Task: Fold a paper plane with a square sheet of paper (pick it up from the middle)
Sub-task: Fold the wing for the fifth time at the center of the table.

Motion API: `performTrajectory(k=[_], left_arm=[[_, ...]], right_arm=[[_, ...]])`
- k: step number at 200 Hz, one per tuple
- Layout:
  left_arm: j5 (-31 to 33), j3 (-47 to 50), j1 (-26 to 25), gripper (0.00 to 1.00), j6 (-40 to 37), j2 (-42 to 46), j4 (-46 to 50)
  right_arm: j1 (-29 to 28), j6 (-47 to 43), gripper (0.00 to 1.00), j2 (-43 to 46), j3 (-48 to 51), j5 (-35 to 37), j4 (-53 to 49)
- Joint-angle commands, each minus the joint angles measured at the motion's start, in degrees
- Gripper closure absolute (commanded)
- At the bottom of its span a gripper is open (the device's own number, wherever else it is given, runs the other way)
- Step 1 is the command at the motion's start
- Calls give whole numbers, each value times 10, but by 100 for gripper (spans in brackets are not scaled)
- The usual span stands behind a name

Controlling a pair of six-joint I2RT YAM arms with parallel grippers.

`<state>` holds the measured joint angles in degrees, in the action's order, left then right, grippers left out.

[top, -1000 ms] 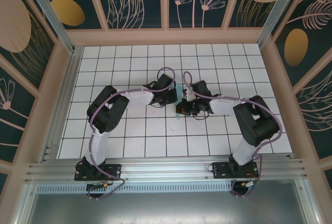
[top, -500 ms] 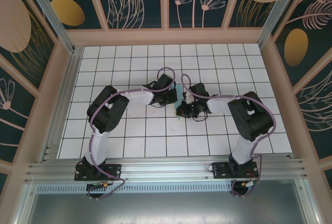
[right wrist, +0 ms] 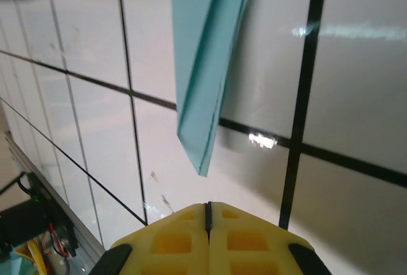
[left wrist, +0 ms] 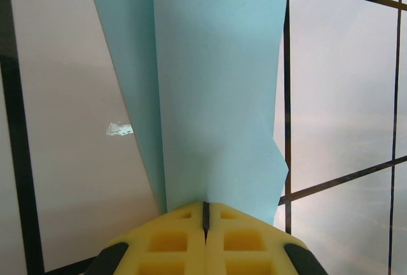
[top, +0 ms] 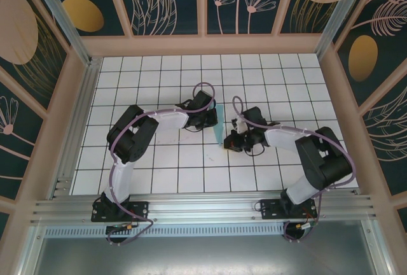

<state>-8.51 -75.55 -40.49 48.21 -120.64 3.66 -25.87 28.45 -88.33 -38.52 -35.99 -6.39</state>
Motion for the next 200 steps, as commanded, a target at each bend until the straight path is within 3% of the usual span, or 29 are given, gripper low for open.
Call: performTrajectory(k=[1,67,120,165,200], left_arm=[[17,23,2,95,-4,-38,73],[-15,24,1,96,14,-29,43],[-21,31,2,96,23,-15,30],[-18,28,6,92,13,5,18],[-23,-9,25,88,-48,-2,16]], right_arm=[[37,29,95,27,-14,10,31],[4,60,99,-95,-102,1,71],[-2,50,99,-161,-99,-17,84],[0,41,100,-183,-93,23,25],[4,34,100,-191,-86,55,-17]])
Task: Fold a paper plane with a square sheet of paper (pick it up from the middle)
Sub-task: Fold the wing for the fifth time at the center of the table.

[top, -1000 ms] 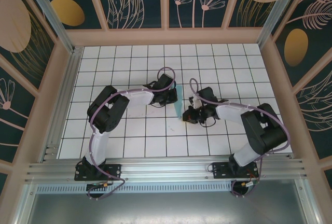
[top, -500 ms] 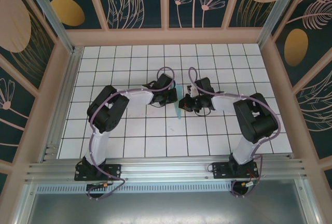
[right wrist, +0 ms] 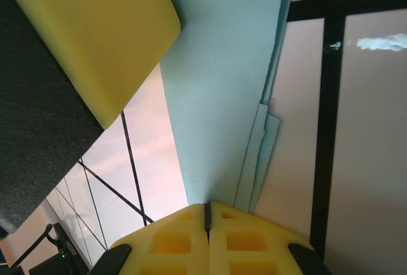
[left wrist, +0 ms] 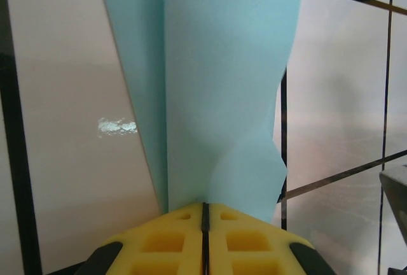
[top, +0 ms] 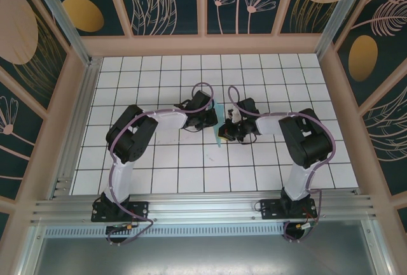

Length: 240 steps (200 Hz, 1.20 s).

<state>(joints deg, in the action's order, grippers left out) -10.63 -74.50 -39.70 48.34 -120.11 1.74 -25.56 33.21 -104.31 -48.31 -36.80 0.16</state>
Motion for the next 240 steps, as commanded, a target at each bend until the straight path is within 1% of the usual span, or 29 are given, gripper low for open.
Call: performTrajectory(k=[1,30,44,72,85,97,112,133,153,162,181,228,240], left_arm=[[-3,-21,17,88,-51,-7,35],[-20,-63,30,87,-127,-17,33],[-34,-72,40,86,-150,-16,24],[-81,-58,53,79,-175,19,-18],[-80,-42,56,76,-183,39,-31],[-83,-24,60,76,-181,49,-43],[-106,0,60,75,-178,52,-71],[-150,16,61,76,-168,41,-104],[-189,34,61,76,-141,35,-151],[-186,35,60,76,-128,30,-155],[-171,19,61,76,-119,9,-134],[-184,-9,61,78,-106,-38,-106],[-175,-10,61,78,-108,-40,-97]], right_arm=[[1,-14,100,-31,12,64,-83],[7,-13,100,-32,16,75,-95],[7,-13,100,-32,17,78,-99],[7,-12,100,-28,17,74,-99],[8,-12,100,-28,16,73,-102],[8,-16,100,-30,14,70,-106],[8,-19,100,-32,13,70,-109],[6,-22,100,-33,13,67,-110],[5,-22,100,-37,12,67,-110],[4,-21,100,-37,12,67,-110],[3,-20,100,-39,11,66,-110],[2,-19,100,-42,7,69,-111],[2,-19,100,-44,8,69,-111]])
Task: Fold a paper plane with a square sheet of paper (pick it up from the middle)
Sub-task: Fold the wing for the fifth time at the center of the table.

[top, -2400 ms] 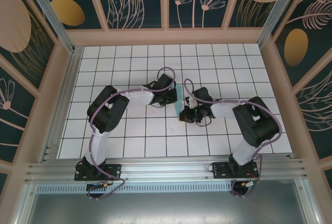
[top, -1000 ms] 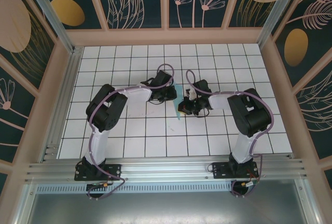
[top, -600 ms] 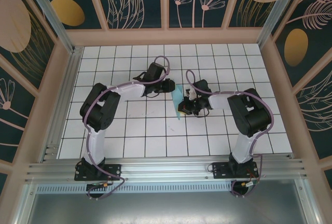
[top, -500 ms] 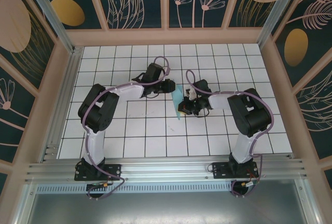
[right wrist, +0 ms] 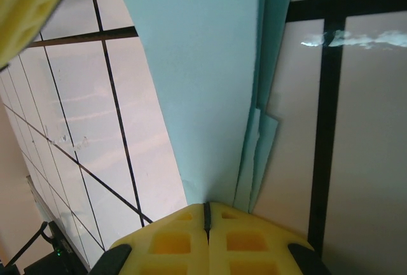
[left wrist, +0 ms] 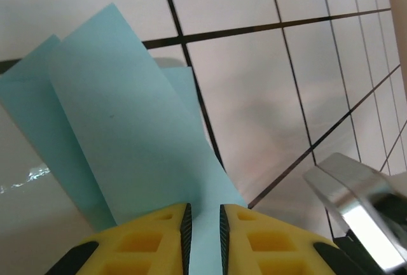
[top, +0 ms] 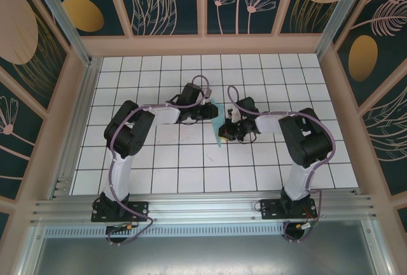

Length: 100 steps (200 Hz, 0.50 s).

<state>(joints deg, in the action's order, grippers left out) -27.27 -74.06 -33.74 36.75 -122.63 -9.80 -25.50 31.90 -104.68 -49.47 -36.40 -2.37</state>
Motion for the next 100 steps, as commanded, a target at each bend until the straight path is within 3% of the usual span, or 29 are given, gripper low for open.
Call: performTrajectory(k=[1,100], left_arm=[[-7,-14,1,78,7,-15,19],[138,-66,5,78,6,-41,97]], right_arm=[[1,-6,100,-40,20,65,-86],[-1,-9,100,-43,25,66,-85]])
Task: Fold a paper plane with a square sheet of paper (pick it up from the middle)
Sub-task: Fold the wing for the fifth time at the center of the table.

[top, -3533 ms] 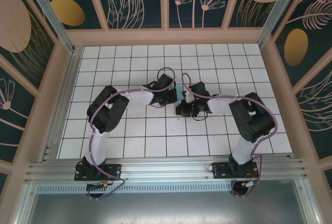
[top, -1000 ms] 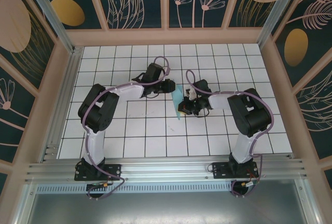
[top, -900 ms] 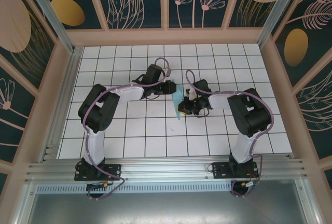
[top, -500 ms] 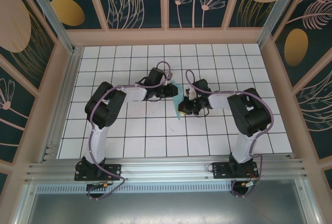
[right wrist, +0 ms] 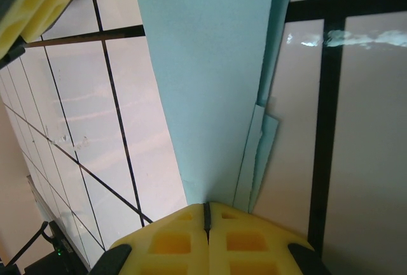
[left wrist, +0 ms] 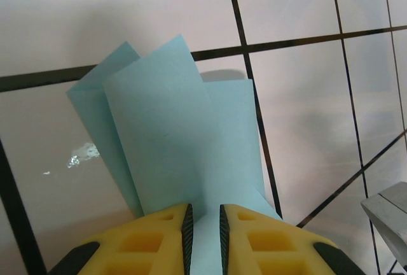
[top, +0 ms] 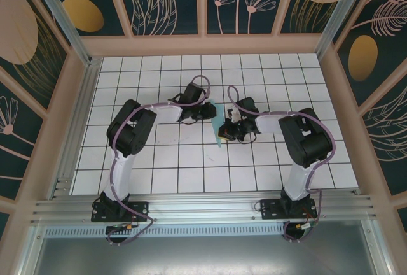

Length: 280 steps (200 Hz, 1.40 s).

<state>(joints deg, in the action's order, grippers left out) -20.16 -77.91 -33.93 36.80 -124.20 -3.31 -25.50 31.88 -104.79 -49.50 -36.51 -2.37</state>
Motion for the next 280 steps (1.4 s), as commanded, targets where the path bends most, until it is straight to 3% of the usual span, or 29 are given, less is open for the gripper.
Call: performTrajectory(k=[1,38,100,165,181,198,232,280], left_arm=[[69,-29,6,78,5,-26,33],[137,-73,14,78,18,-43,71],[150,-181,48,80,-13,-111,126],[134,-207,91,79,-21,-52,124],[119,-184,91,79,-20,-23,111],[64,-121,90,80,-3,19,61],[-3,-1,54,81,34,82,-24],[-36,39,3,82,91,60,-73]], right_arm=[[-1,-9,100,-42,25,67,-85],[-2,-9,100,-42,30,67,-85],[-2,-9,100,-40,37,67,-82],[-4,-8,100,-39,36,66,-82],[-5,-7,100,-39,34,64,-82],[-6,-5,100,-40,32,62,-81],[-8,-5,100,-41,28,59,-81],[-11,-8,100,-37,31,56,-83]])
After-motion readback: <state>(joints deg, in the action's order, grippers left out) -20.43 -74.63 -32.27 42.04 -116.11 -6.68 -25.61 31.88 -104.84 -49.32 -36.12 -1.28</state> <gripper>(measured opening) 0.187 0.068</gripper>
